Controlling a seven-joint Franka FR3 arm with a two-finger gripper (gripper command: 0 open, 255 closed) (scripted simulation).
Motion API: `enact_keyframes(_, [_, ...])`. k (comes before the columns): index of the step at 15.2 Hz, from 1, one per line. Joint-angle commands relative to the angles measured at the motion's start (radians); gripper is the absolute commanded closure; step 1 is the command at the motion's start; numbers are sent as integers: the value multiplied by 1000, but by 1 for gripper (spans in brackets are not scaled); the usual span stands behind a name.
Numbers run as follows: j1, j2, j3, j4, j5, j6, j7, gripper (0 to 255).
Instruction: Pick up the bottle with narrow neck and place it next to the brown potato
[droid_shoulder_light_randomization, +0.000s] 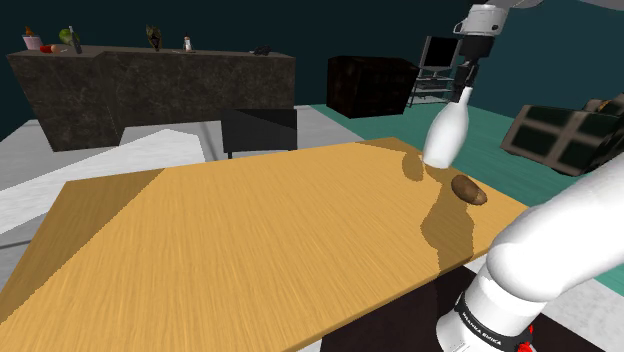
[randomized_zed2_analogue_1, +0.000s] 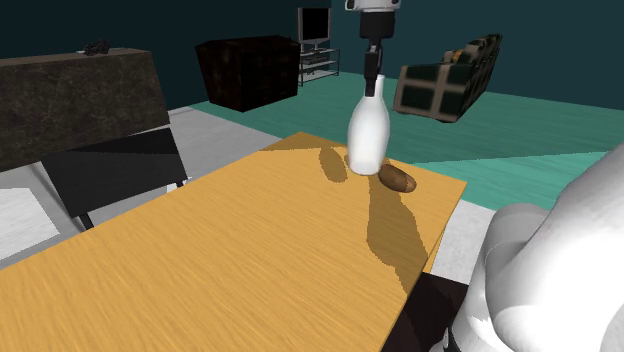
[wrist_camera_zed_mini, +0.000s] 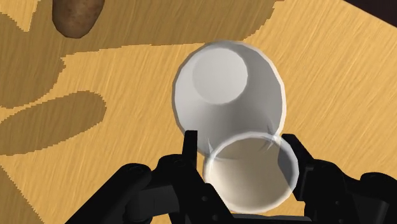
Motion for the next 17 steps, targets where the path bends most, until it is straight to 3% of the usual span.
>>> enact_keyframes(1, [-5, 54, -48, 34, 12, 21, -56, 255])
enact_keyframes(5, [-20, 189, -146, 121, 69, 58, -178, 255])
enact_keyframes(9, [-63, 359, -235, 235, 174, 77, -316, 255])
enact_keyframes(12, [-131, 506, -275, 342, 277, 71, -420, 255])
enact_keyframes(14, [-205, 621, -287, 441, 360, 53, -490, 255])
enact_keyframes(17, [-198, 606, -278, 385, 348, 99, -485, 255])
